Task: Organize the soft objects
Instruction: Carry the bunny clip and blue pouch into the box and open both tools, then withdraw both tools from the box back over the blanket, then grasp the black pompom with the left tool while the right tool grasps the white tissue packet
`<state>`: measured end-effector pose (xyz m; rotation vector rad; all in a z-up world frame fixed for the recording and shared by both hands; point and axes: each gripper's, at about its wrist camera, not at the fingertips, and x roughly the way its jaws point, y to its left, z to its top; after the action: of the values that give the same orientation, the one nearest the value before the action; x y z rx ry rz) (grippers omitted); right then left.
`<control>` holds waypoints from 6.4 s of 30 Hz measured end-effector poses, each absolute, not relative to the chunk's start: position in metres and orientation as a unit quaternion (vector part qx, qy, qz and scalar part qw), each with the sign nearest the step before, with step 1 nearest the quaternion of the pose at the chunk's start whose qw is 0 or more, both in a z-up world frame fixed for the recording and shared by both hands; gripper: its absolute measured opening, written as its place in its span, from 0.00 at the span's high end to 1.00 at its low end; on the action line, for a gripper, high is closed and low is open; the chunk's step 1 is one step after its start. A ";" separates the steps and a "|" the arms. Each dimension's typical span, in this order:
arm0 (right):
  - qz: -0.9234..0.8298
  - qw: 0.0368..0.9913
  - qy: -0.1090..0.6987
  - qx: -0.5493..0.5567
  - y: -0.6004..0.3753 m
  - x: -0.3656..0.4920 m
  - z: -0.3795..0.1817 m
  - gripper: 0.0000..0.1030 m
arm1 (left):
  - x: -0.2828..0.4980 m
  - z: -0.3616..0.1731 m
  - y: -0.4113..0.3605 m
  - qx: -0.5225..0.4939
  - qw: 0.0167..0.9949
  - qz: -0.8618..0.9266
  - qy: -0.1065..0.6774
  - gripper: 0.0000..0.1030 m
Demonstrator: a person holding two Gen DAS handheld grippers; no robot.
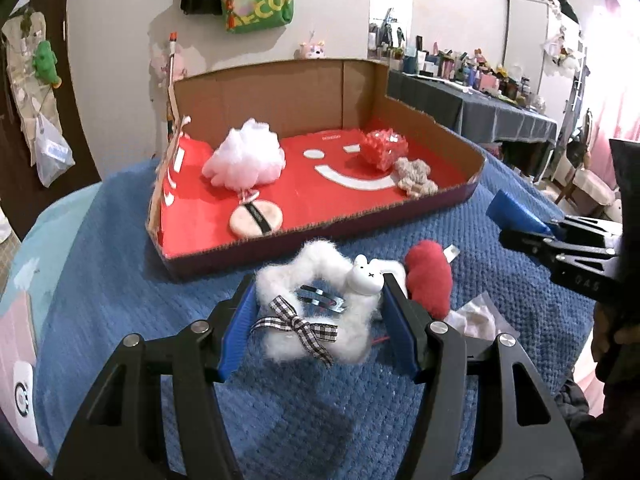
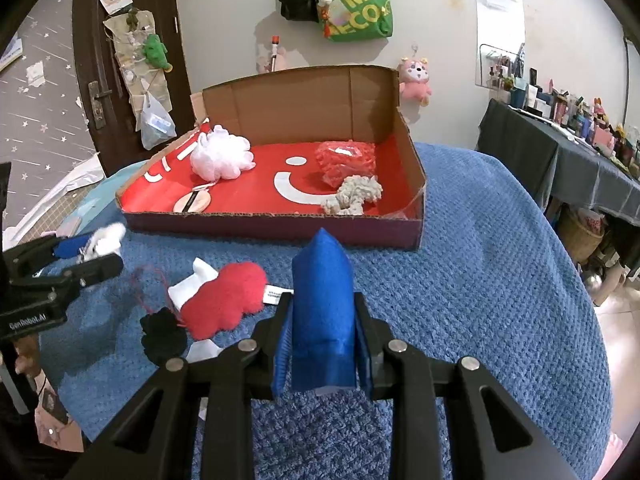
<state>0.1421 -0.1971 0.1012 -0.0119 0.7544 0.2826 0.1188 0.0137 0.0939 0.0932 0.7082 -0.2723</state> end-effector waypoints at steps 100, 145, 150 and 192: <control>0.257 0.870 0.420 -0.020 -0.157 0.277 0.148 0.15 | 0.220 0.127 0.006 0.060 0.902 -0.228 0.361 0.18; 0.101 0.946 0.306 0.020 -0.192 0.078 0.083 0.00 | 0.054 0.057 0.005 0.019 0.958 -0.049 0.281 0.01; 0.113 0.941 0.318 0.023 -0.185 0.084 0.076 0.00 | 0.059 0.056 0.013 0.014 0.957 -0.043 0.286 0.01; 0.182 0.900 0.394 0.039 -0.200 0.110 0.060 0.00 | 0.089 0.045 -0.019 0.038 0.920 -0.170 0.351 0.01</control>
<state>0.1096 -0.2002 0.0597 0.0805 0.8156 0.3757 0.0889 -0.0191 0.0449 0.0775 0.7208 -0.3497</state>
